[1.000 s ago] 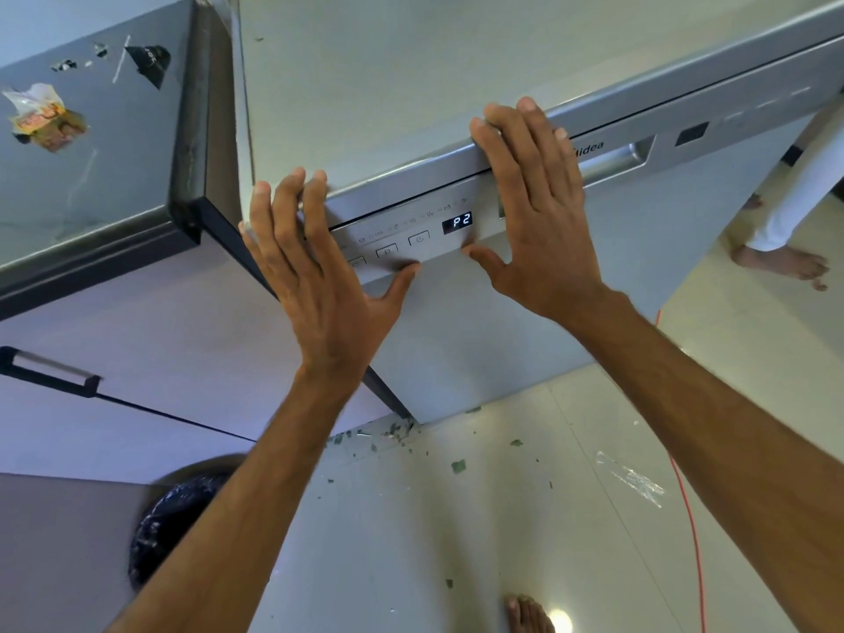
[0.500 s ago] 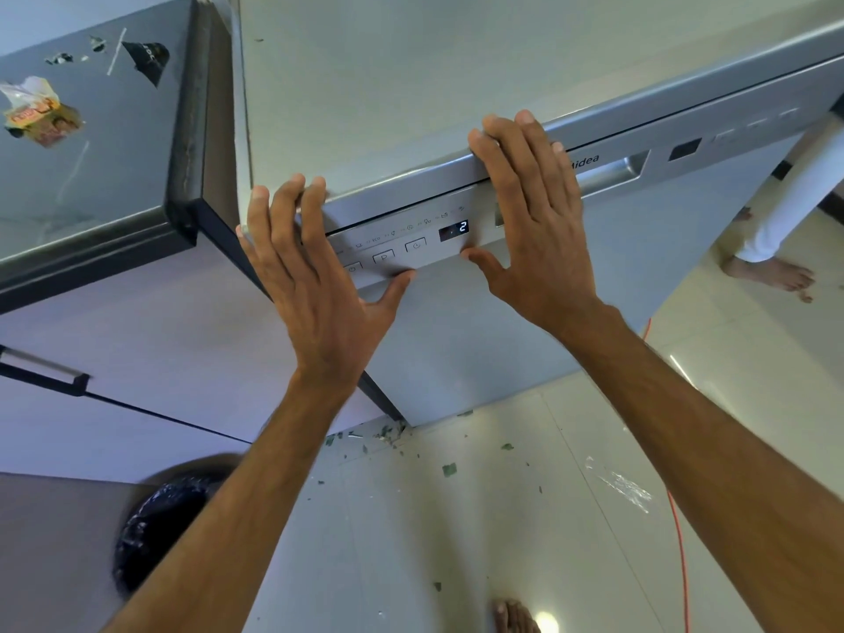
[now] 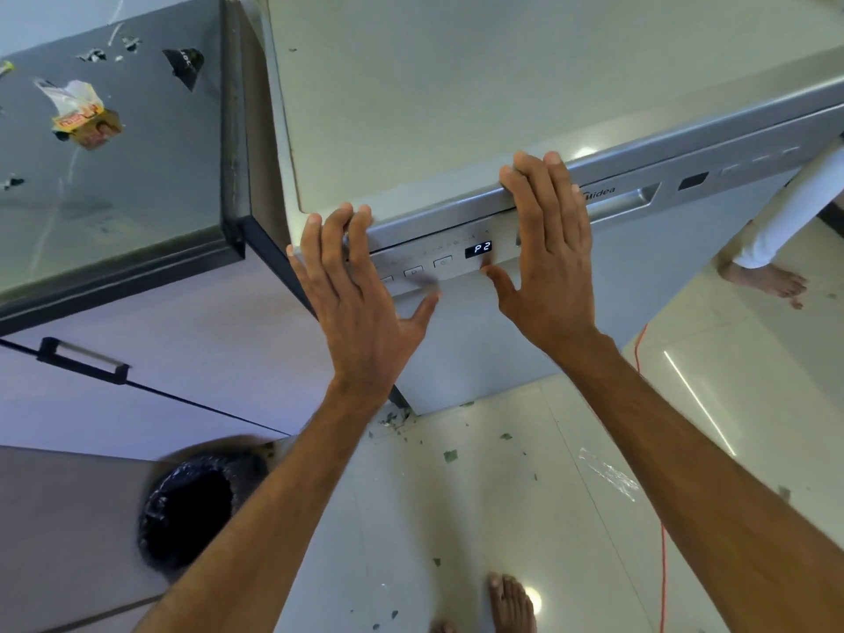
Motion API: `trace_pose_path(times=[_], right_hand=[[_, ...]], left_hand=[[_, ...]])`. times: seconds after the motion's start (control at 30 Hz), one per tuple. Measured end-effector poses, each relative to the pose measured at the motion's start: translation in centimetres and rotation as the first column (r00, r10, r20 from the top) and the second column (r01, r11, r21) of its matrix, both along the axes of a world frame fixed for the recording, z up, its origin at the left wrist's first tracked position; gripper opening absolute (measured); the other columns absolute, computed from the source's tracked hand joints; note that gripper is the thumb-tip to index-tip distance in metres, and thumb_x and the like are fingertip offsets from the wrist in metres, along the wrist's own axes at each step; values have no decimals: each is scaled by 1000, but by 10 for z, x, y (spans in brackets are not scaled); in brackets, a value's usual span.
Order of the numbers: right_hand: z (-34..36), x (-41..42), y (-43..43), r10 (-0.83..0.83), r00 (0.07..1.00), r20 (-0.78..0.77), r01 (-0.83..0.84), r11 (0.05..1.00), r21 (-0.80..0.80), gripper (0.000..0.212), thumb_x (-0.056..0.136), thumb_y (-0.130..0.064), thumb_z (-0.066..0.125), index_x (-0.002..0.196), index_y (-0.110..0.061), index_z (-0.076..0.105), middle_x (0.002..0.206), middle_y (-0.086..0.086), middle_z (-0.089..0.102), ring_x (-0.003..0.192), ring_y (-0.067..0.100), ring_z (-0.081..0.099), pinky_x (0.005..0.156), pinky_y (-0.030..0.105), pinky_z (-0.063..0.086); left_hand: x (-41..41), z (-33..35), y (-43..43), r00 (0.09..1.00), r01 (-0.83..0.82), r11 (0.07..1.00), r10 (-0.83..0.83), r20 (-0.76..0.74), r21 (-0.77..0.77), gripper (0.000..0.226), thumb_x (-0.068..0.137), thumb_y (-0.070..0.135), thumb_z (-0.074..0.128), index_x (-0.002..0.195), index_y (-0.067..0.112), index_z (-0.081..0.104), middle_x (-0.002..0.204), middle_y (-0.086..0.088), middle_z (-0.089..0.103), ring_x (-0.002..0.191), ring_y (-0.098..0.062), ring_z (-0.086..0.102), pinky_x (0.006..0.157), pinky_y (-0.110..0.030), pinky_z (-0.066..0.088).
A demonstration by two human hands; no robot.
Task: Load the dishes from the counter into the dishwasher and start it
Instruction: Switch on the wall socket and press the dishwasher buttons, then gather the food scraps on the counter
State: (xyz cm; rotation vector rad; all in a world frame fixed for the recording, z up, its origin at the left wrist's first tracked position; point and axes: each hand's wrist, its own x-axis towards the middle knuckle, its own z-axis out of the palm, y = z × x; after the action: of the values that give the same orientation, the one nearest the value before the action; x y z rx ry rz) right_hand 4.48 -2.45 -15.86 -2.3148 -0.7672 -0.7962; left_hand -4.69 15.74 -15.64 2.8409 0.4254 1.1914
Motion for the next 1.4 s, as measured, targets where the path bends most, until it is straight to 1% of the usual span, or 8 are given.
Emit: trace_pose_path(times=[0.27,0.47,0.53,0.67,0.87,1.1,1.27,1.4], right_hand=[[50,-42,15,-89,965,-245,79,996,-52,101,66,9,66,156,-1,21,167,9,13,156,29,3,122,48,23],[111,-64,39,-215,794,-568,63,959,-275,104,70,-8,72,157,0,15,166,17,7,155,35,0,125,46,17],[136,-72,57,-198,718,-667,4,960,-281,91,76,-8,71,154,1,23,165,18,12,154,35,9,124,45,19],[185,-102,112,-65,642,-764,-168,960,-223,77,83,-6,67,151,-5,32,165,14,14,152,28,17,120,33,24],[238,-134,217,97,591,-801,-342,929,-140,68,84,-5,70,145,-11,41,162,10,19,145,29,35,112,40,41],[274,-140,299,283,594,-753,-499,864,-69,59,85,-12,72,139,-6,48,144,12,43,130,26,48,108,31,41],[278,-128,342,301,534,-790,-520,854,-27,59,84,-13,71,138,-6,50,140,11,50,130,24,48,107,27,38],[273,-127,368,295,483,-824,-526,850,-4,57,83,-13,74,135,-8,52,135,10,55,125,24,54,106,35,47]], left_hand=[[-40,54,-3,900,85,988,-131,-416,-125,121,70,62,72,159,9,11,166,-12,8,154,-34,2,119,-57,16],[-59,133,10,660,115,968,-242,-711,-223,118,80,48,72,159,17,-10,167,-6,-8,154,-29,-5,121,-51,17],[-64,165,20,647,93,944,-300,-701,-318,106,82,40,73,158,14,5,165,-8,8,152,-28,9,122,-45,21],[-90,219,62,772,-36,907,-241,-588,-419,79,81,27,70,148,9,33,151,-8,34,141,-25,32,117,-36,32],[-155,260,147,802,-202,919,-43,-595,-338,51,84,21,68,131,8,53,141,-10,45,134,-25,40,109,-30,38],[-192,293,211,798,-382,832,77,-597,-403,29,83,11,61,112,8,63,123,-8,55,117,-26,49,83,-29,45],[-193,298,249,817,-446,765,137,-560,-465,25,84,13,65,109,9,65,118,-9,58,114,-28,52,83,-36,48],[-195,300,274,790,-524,711,201,-580,-468,27,88,18,65,113,10,63,121,-7,55,117,-26,51,86,-36,48]])
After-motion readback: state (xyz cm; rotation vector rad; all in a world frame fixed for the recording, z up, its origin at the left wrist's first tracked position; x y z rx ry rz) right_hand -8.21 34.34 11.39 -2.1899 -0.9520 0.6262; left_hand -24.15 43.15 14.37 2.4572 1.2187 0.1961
